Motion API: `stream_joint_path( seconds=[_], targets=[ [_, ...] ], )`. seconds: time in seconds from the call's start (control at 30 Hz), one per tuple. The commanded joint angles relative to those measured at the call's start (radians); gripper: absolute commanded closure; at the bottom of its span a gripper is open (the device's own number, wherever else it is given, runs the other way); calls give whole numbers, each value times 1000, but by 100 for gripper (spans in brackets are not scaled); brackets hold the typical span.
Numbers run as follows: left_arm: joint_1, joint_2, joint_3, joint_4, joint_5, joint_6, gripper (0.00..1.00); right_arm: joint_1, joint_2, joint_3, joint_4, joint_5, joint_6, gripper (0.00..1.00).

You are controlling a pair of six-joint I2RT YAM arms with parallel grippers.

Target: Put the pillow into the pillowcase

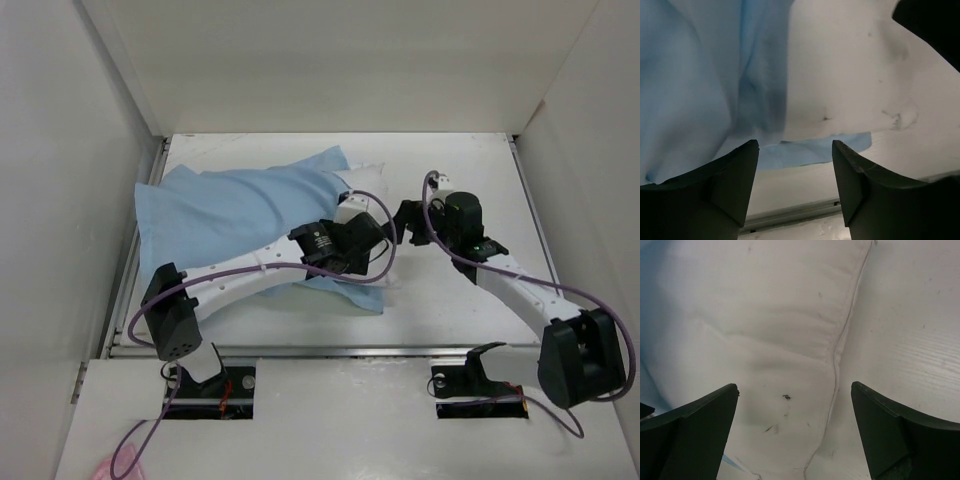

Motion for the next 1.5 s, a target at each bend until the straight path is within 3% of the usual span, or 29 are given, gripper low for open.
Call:
stream_joint_path(
  seconds=[0.0,0.13,0.23,0.37,0.4,0.5,0.53,0.63,0.67,0.73,0.83,0.93,1.13,1.17,1.2,1.23,1.3,1.33,1.37,1.47],
  targets=[
    [9,-3,-27,4,-95,-176,43,-1,51,-2,52,-89,-25,0],
    [9,34,68,-137,-234,-291,45,-1,118,-24,121,-167,-13,0],
    [9,44,53,-99,-261,-278,52,-1,143,-46,187,-224,1,4],
    [18,118,54,-36,-217,-214,100,-1,171,-70,291,-296,41,14],
    [18,158,54,-36,-208,-201,100,-1,180,-70,305,-310,50,15],
    [3,185,108,-36,-172,-156,100,-1,239,-94,453,-397,113,36],
    [-23,172,119,-36,-172,-147,100,-1,259,-108,515,-460,136,63],
    [-83,110,146,32,-116,-58,100,29,351,-122,856,-546,280,100],
    [-97,93,146,72,-75,-22,100,42,373,-146,1077,-546,332,100],
    [-108,70,146,133,126,92,100,51,424,-162,1299,-534,487,100],
    [-161,82,209,134,310,135,100,83,483,-162,1598,-441,642,100],
    [-181,94,244,113,392,149,100,121,537,-142,1718,-390,694,100],
    [-181,160,231,82,380,111,100,290,649,-113,1661,-300,633,100],
    [-181,160,249,65,371,111,97,290,681,-113,1687,-299,633,100],
    [-181,160,260,53,354,111,83,290,691,-113,1711,-299,644,96],
    [-181,145,269,44,336,97,60,267,691,-143,1731,-299,654,85],
    [-181,111,269,35,280,97,49,238,659,-175,1750,-299,668,75],
    [-181,75,281,34,256,97,38,209,633,-198,1750,-299,668,68],
    [-181,57,300,13,227,97,0,195,600,-244,1750,-299,668,57],
    [-181,-4,339,-62,61,63,0,131,440,-333,1671,-251,629,36]
  ],
)
